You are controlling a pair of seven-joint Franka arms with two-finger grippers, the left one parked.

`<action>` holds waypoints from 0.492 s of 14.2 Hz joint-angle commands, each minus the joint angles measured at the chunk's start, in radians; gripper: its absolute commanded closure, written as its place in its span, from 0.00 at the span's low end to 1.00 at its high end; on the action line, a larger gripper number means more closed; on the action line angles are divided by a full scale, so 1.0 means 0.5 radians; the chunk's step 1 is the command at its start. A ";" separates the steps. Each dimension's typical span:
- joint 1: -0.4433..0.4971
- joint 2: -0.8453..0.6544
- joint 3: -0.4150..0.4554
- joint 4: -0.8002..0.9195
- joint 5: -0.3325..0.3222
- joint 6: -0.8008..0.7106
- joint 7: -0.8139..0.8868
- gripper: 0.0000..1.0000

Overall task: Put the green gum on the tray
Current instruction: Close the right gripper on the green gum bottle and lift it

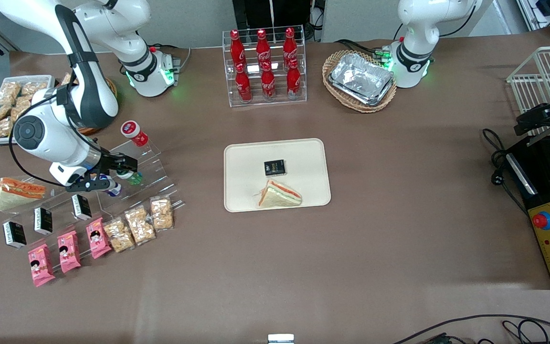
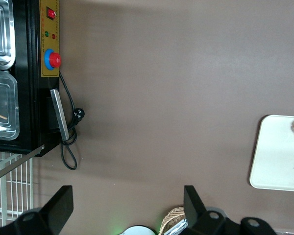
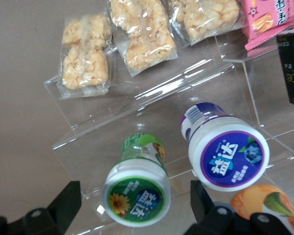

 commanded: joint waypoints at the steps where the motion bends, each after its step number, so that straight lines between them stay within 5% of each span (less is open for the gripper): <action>1: 0.044 0.012 -0.003 -0.063 0.086 0.082 0.017 0.01; 4: 0.044 0.015 -0.003 -0.063 0.089 0.085 0.017 0.01; 5: 0.044 0.018 -0.003 -0.063 0.089 0.097 0.014 0.08; 7: 0.047 0.021 -0.003 -0.063 0.086 0.110 0.011 0.41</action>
